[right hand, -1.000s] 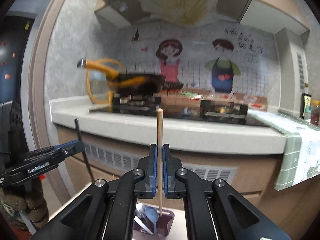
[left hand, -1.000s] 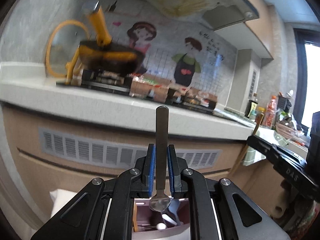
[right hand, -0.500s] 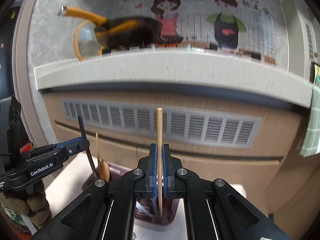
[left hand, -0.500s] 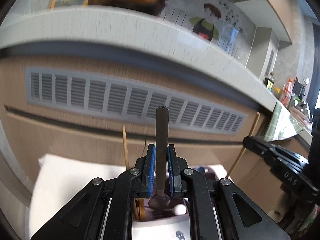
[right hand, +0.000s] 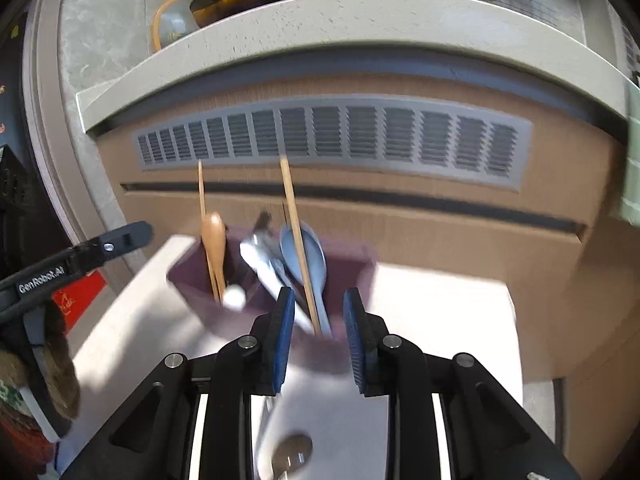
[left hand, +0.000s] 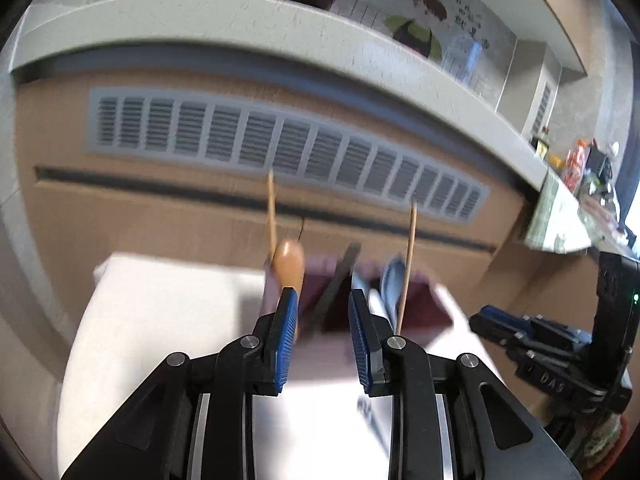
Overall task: Organize utensils
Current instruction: 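Grasp the taupe plastic spoon by its handle with the right tool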
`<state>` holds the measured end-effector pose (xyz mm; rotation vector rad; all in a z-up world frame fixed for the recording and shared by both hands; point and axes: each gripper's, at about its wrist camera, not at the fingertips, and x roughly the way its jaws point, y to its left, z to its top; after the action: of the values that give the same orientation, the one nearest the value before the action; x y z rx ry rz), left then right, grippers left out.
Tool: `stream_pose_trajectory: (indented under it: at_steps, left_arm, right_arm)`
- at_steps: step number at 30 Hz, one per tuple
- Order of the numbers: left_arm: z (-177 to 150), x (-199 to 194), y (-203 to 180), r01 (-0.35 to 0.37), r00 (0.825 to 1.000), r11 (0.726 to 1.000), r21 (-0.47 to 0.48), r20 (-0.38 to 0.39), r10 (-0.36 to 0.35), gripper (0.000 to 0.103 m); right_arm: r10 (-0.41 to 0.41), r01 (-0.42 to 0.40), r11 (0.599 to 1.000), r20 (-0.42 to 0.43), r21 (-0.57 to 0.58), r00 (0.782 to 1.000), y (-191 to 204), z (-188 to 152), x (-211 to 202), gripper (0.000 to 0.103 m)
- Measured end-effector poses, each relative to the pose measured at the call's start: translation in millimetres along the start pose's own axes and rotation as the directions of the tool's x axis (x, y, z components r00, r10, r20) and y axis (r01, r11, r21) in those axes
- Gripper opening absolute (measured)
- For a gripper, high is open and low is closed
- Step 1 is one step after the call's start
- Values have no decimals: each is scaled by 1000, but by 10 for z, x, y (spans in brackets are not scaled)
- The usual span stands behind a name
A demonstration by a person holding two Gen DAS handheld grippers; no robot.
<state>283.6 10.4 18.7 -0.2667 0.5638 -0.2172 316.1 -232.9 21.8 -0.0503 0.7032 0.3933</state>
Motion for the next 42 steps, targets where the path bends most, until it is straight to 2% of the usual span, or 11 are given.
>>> stream_pose_trajectory:
  at_steps: [4, 9, 13, 17, 23, 28, 31, 35, 38, 42]
  left_arm:
    - [-452, -71, -36, -57, 991, 997, 49, -118, 62, 28]
    - [-1016, -190, -11, -90, 969, 994, 61, -224, 101, 28]
    - [-1320, -297, 33, -97, 958, 995, 32, -267, 102, 28]
    - [-1379, -386, 36, -111, 956, 993, 35, -269, 116, 28]
    - [-1352, -458, 130, -119, 959, 993, 16, -256, 120, 28]
    - [-1405, -363, 167, -108, 952, 994, 6, -289, 105, 28]
    - [-1419, -313, 166, -94, 948, 996, 1, -306, 90, 28]
    - [-1450, -232, 136, -87, 939, 996, -3, -334, 81, 28]
    - [-1481, -180, 35, -71, 936, 997, 6, -346, 69, 28]
    - [-1532, -98, -248, -7, 934, 999, 38, -356, 20, 28]
  right_arm:
    - [-70, 69, 998, -79, -15, 994, 2, -435, -134, 24]
    - [10, 0, 998, -168, 63, 986, 29, -1004, -223, 24]
    - [44, -25, 996, -214, 91, 976, 150, -1338, -166, 24]
    - [60, -35, 993, -231, 112, 971, 199, -1333, 5, 28]
    - [2, 27, 994, -258, 107, 966, 256, -1223, 306, 31]
    - [-86, 91, 996, -264, 5, 961, 405, -1145, 468, 31]
    - [-105, 102, 994, -261, -27, 960, 439, -1126, 514, 32]
    - [-97, 88, 995, -252, -48, 963, 434, -1135, 511, 31]
    - [-91, 89, 996, -230, -20, 969, 313, -1156, 390, 31]
    - [-87, 96, 995, -200, 34, 976, 45, -1236, 112, 31]
